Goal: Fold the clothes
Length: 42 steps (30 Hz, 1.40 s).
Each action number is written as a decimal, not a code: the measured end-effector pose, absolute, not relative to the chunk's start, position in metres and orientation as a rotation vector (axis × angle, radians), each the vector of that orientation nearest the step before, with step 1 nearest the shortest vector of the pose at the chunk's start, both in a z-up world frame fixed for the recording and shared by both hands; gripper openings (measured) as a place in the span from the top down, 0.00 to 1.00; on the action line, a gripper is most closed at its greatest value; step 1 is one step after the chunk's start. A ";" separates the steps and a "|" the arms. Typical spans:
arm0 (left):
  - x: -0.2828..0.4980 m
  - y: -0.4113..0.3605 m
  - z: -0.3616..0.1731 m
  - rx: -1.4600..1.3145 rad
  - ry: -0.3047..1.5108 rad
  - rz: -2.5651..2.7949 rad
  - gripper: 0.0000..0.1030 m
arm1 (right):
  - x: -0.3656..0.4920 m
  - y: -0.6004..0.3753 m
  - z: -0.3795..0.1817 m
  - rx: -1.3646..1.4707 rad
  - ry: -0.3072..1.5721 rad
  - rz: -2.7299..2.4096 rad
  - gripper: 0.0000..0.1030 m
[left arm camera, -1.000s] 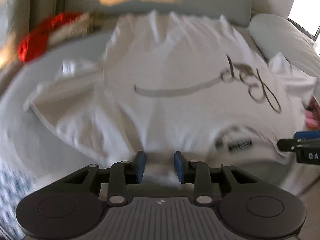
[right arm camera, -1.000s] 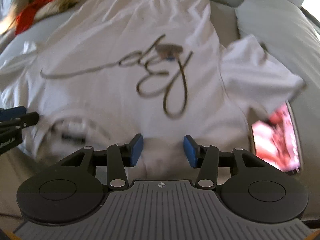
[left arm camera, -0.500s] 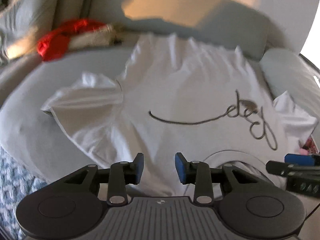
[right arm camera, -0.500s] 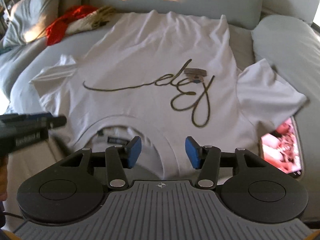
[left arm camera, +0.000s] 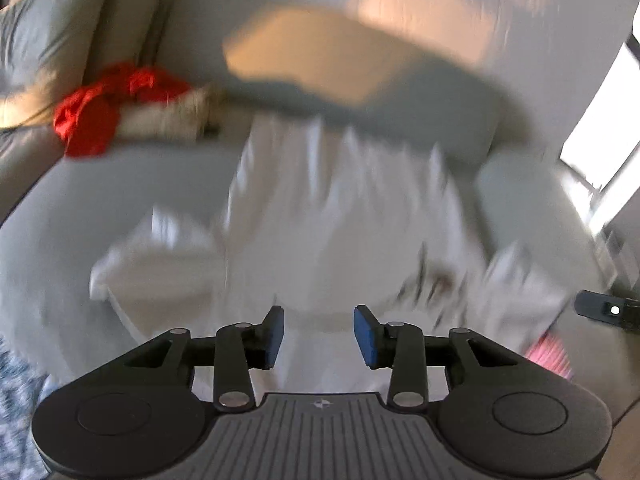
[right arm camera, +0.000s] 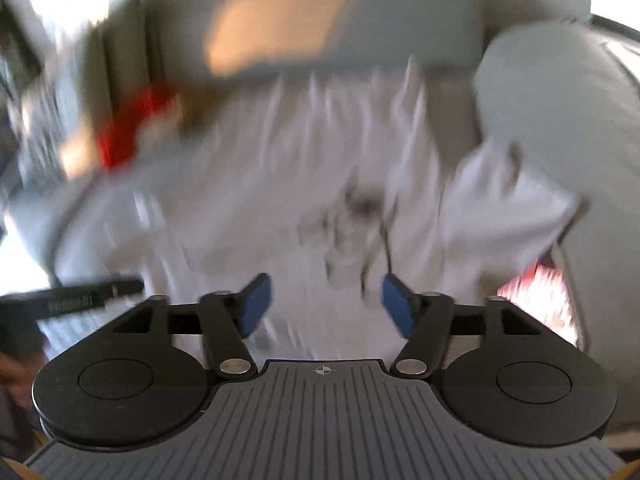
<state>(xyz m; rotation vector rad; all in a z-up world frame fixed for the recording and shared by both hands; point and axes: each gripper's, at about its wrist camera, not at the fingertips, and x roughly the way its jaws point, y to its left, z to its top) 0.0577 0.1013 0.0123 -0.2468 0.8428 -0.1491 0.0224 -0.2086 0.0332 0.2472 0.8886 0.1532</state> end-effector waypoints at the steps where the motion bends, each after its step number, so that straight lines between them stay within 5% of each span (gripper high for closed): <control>1: 0.066 0.106 0.025 -0.271 0.813 -0.157 0.60 | 0.026 -0.219 0.050 0.287 0.842 0.152 0.22; 6: 0.126 0.109 0.054 -0.273 0.694 -0.126 0.45 | 0.073 -0.252 0.099 0.331 0.743 0.145 0.07; 9: 0.180 0.112 0.032 -0.265 0.693 -0.053 0.49 | 0.120 -0.265 0.094 0.292 0.753 0.086 0.08; 14: 0.268 0.130 -0.040 -0.297 0.780 0.046 0.51 | 0.212 -0.300 0.037 0.406 0.818 -0.003 0.39; 24: 0.418 0.172 -0.127 -0.336 0.826 0.078 0.51 | 0.380 -0.339 -0.088 0.516 0.876 -0.070 0.40; 30: 0.460 0.173 -0.148 -0.303 0.798 0.009 0.51 | 0.452 -0.350 -0.125 0.541 0.884 -0.008 0.51; 35: 0.480 0.168 -0.157 -0.248 0.776 -0.045 0.65 | 0.473 -0.349 -0.136 0.505 0.844 0.069 0.54; 37: 0.486 0.163 -0.158 -0.215 0.774 -0.071 1.00 | 0.476 -0.345 -0.137 0.488 0.832 0.107 0.63; 40: 0.482 0.155 -0.152 -0.150 0.717 -0.052 1.00 | 0.479 -0.335 -0.135 0.399 0.829 0.128 0.92; 42: 0.477 0.157 -0.148 -0.166 0.666 -0.012 1.00 | 0.473 -0.330 -0.129 0.343 0.788 0.091 0.93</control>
